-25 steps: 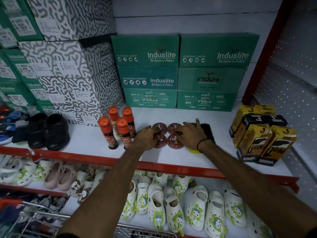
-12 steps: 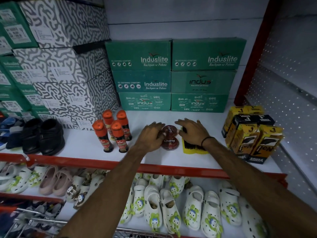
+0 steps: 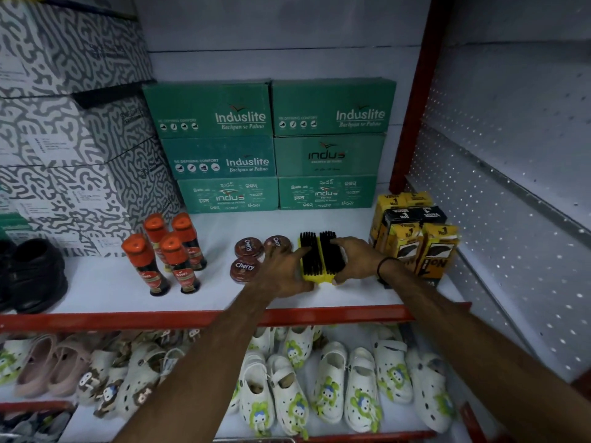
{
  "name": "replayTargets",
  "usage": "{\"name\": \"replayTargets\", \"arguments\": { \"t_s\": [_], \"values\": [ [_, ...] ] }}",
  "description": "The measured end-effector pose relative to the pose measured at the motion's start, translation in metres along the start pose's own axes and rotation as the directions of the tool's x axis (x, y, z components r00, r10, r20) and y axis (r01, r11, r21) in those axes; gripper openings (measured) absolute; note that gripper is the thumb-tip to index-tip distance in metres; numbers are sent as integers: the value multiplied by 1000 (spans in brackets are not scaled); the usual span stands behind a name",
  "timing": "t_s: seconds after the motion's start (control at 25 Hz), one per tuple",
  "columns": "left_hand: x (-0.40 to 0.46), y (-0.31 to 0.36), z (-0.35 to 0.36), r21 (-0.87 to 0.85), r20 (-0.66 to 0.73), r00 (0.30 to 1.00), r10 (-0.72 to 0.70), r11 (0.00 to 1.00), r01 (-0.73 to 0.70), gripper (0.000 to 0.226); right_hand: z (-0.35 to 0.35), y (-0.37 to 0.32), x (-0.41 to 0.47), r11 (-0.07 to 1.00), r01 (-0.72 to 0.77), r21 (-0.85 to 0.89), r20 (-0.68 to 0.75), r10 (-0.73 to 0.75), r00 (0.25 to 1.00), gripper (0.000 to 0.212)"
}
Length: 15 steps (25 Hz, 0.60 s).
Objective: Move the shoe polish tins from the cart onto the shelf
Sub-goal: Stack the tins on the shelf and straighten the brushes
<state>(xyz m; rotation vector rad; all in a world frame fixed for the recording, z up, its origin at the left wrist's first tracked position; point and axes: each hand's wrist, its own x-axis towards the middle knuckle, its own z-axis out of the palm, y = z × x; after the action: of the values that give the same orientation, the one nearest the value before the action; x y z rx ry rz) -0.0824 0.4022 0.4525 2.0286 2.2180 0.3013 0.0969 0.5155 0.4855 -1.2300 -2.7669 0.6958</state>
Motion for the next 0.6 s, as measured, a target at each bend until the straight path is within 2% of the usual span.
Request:
{"name": "replayTargets", "arguments": {
  "t_s": [0.08,0.24,0.44,0.6],
  "values": [
    [0,0,1,-18,-2,1000,-5,1000,5,92,8,2,-1,1000,7,11,-3,-7,1000,100],
    [-1,-3,2,-28,4,1000,-4,1000,4,90,15,10,-1,997,19,69,-103,-12,995,85],
    [1,-3,3,-33,-14,1000,0,999,-1,91,14,12,0,999,18,48,-79,-14,997,103],
    [1,-5,4,-34,-28,1000,7,999,-8,92,14,12,-2,998,21,54,-88,-16,996,99]
  ]
}}
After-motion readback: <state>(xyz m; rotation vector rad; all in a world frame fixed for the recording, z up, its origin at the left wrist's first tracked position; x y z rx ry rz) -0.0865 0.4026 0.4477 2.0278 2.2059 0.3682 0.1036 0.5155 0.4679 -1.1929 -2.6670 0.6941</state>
